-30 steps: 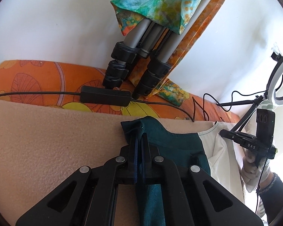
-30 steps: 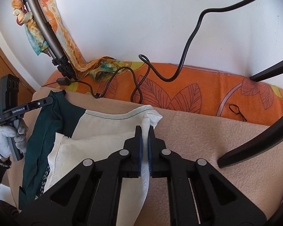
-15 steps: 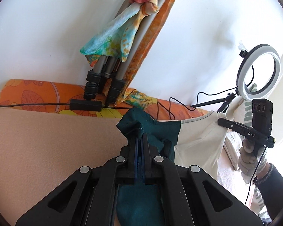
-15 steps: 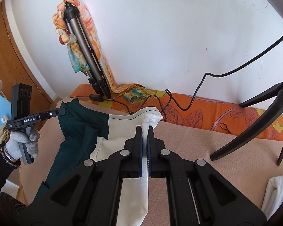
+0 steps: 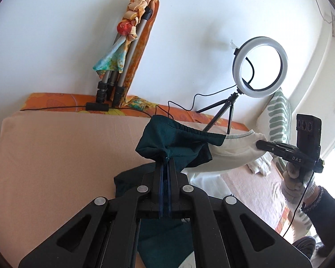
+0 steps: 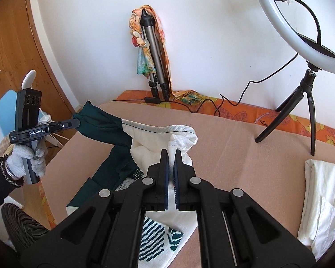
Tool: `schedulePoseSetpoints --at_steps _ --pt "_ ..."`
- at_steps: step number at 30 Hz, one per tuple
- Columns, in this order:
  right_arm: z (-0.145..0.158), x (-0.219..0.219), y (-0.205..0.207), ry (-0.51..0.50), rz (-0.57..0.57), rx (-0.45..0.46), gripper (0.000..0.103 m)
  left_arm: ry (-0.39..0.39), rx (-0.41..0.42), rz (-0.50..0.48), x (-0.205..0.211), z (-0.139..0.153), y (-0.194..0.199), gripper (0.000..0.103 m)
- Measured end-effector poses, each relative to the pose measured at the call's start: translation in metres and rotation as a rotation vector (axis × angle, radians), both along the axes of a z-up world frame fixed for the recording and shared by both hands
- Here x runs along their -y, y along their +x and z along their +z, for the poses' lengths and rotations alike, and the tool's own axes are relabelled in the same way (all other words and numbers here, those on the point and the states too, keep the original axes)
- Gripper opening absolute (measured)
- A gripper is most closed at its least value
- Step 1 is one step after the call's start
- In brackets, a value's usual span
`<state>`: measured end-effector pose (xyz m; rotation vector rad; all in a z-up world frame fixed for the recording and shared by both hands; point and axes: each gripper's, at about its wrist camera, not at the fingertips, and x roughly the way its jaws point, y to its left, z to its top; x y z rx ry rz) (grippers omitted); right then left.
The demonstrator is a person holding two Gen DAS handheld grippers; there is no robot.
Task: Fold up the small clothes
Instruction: 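Lift both held edges and fold the shirt over onto itself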
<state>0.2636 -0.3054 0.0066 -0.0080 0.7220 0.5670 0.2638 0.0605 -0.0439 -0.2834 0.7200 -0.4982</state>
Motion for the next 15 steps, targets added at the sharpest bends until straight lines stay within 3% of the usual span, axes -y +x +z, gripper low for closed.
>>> schedulePoseSetpoints --at_steps 6,11,15 --pt "-0.036 0.004 -0.064 0.006 -0.012 -0.027 0.005 0.058 -0.040 -0.022 0.007 -0.026 -0.063 0.001" --pt "-0.071 -0.001 -0.092 -0.058 -0.016 -0.044 0.005 0.143 -0.076 -0.036 0.016 -0.055 -0.099 0.001" --pt "-0.087 0.000 -0.108 -0.088 -0.020 -0.044 0.005 0.163 -0.078 -0.040 0.015 -0.066 -0.117 0.001"
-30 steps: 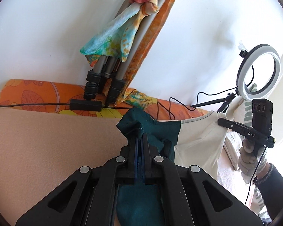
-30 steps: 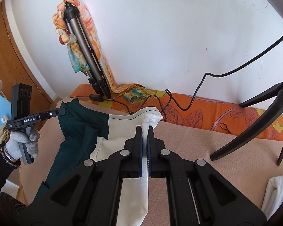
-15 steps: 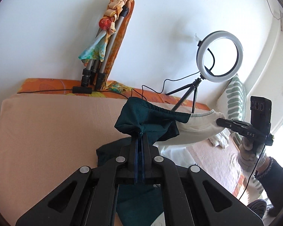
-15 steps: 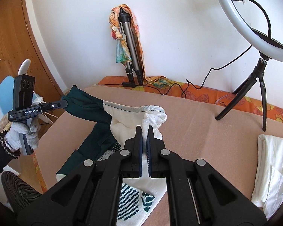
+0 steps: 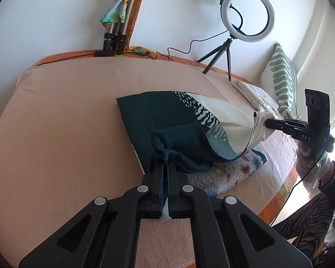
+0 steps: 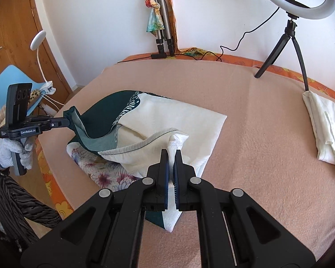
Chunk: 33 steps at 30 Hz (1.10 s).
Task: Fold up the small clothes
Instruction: 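Lift both held edges and fold the shirt over onto itself, then open both tools to release the folded shirt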
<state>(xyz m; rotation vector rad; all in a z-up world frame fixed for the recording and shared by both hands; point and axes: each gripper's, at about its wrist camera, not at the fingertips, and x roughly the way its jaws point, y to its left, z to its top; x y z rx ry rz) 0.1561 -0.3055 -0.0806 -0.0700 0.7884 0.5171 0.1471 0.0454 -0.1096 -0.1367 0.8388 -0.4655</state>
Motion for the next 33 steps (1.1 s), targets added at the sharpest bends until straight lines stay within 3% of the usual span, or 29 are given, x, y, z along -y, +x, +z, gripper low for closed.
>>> schedulePoseSetpoints --at_steps 6,8,11,13,15,17,21,25,28,30,33 --pt "-0.004 0.002 -0.023 -0.079 0.007 0.049 0.005 0.050 0.001 -0.050 0.001 -0.001 -0.020 0.002" --pt "-0.002 0.004 -0.034 -0.114 0.028 0.061 0.005 0.082 -0.007 -0.065 0.001 -0.001 -0.029 0.011" --pt "0.000 0.011 -0.051 -0.151 0.057 0.056 0.006 0.100 -0.016 -0.070 -0.008 0.002 -0.043 0.013" --pt "0.003 0.021 -0.059 -0.141 0.050 0.042 0.017 0.092 -0.025 -0.067 -0.017 0.004 -0.051 0.013" --pt "0.009 0.035 -0.064 -0.065 0.039 0.029 0.036 0.074 -0.017 -0.045 -0.026 0.009 -0.057 0.013" --pt "0.011 0.048 -0.058 0.022 -0.016 -0.008 0.043 0.038 -0.005 -0.010 -0.033 0.014 -0.055 0.013" --pt "-0.010 0.064 -0.030 0.160 -0.131 -0.171 0.043 0.020 -0.001 0.002 -0.022 0.015 -0.041 0.013" --pt "-0.033 0.064 -0.015 0.254 -0.140 -0.315 0.043 0.034 -0.012 -0.053 0.002 0.006 -0.028 0.013" --pt "-0.040 0.054 -0.016 0.230 -0.118 -0.328 0.038 0.052 -0.045 -0.100 0.015 -0.005 -0.024 0.013" --pt "-0.041 0.044 -0.019 0.159 -0.100 -0.308 0.010 0.084 -0.073 -0.137 0.023 -0.014 -0.024 0.013" --pt "-0.041 0.032 -0.025 0.014 -0.093 -0.257 0.008 0.160 -0.122 -0.149 0.023 -0.029 -0.028 0.013"
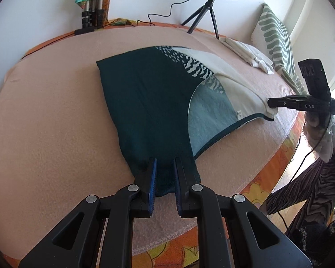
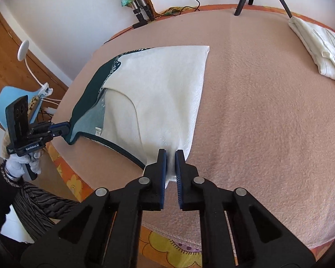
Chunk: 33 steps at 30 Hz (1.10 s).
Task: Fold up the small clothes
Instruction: 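Open both tools to release the folded shirt, then move both tools to the edges of the folded shirt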
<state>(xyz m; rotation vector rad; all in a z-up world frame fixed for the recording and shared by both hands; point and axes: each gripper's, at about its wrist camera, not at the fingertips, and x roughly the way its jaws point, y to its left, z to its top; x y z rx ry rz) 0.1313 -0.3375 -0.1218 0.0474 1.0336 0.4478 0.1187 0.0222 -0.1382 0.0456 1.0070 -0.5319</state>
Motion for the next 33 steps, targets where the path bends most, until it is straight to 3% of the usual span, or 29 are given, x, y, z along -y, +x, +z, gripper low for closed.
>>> schedulePoseSetpoints --at_steps 4,7,11,14,21,23,33 --pt "0.008 0.003 -0.006 -0.011 0.039 0.016 0.008 0.002 0.001 0.027 -0.015 0.004 -0.007 0.013" --pt "0.027 0.008 -0.006 0.034 0.052 0.066 0.012 -0.067 0.015 0.063 -0.027 0.019 -0.005 0.013" --pt "0.047 0.022 0.017 0.112 -0.020 0.117 0.033 -0.161 0.066 0.090 -0.019 0.045 0.010 0.013" --pt "0.046 0.032 0.050 0.197 -0.080 0.089 0.034 -0.202 0.084 0.076 0.006 0.056 0.028 0.013" --pt "0.024 0.031 0.122 0.275 -0.156 0.018 0.036 -0.168 0.098 0.010 0.070 0.057 0.072 0.013" --pt "0.015 0.030 0.138 0.289 -0.172 -0.004 0.042 -0.155 0.100 0.017 0.077 0.055 0.083 0.013" --pt "-0.018 0.025 0.183 0.386 -0.164 -0.084 0.041 -0.119 0.094 0.046 0.098 0.042 0.117 0.013"
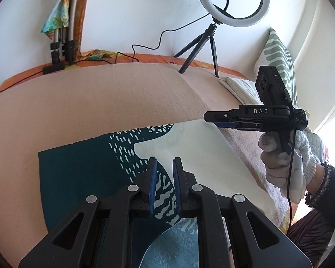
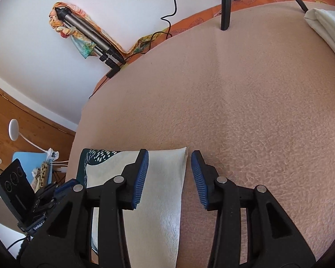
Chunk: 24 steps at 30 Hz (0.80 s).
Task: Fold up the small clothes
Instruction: 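Move both tools to the edges of the folded shirt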
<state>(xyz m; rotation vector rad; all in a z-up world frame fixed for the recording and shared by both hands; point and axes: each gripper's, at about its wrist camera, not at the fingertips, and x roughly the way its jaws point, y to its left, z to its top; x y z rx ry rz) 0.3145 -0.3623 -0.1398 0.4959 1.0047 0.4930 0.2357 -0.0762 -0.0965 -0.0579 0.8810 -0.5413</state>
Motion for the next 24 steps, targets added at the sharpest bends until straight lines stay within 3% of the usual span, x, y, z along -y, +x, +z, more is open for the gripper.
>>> schedulePoseSetpoints --at_steps 1,2,3,8,11,16,18,19,20,22,24 --pt "0.001 -0.002 0.001 0.007 0.013 0.003 0.036 0.012 -0.001 -0.001 0.003 -0.003 0.002 0.013" --pt "0.003 -0.005 0.000 -0.010 0.022 0.011 0.018 0.027 -0.004 -0.003 0.005 -0.006 0.004 0.013" --pt "0.005 -0.007 -0.001 -0.042 0.024 0.026 0.007 0.041 -0.009 -0.006 0.008 -0.010 0.006 0.013" --pt "0.013 -0.009 -0.002 -0.145 0.003 0.072 0.004 0.106 -0.029 -0.027 0.014 -0.034 0.006 0.013" --pt "0.009 -0.007 0.001 -0.195 -0.031 0.061 0.002 0.119 0.003 -0.028 0.015 -0.035 0.001 0.013" --pt "0.017 0.013 -0.006 -0.122 -0.060 0.052 0.002 0.069 0.015 0.013 -0.002 -0.011 -0.002 0.013" --pt "0.025 0.019 -0.014 -0.119 -0.061 0.060 0.003 0.038 0.041 0.034 -0.015 0.004 -0.006 0.023" --pt "0.028 0.022 -0.020 -0.113 -0.067 0.059 0.003 0.021 0.047 0.057 -0.024 0.010 -0.008 0.035" --pt "0.030 0.025 -0.025 -0.103 -0.072 0.052 0.007 -0.010 0.041 0.079 -0.035 0.014 -0.008 0.041" --pt "0.036 0.027 -0.038 -0.093 -0.060 0.053 0.019 -0.058 0.017 0.104 -0.052 0.019 -0.008 0.042" --pt "0.043 0.027 -0.054 -0.103 -0.044 0.065 0.038 -0.061 0.015 0.147 -0.070 0.021 -0.008 0.043"
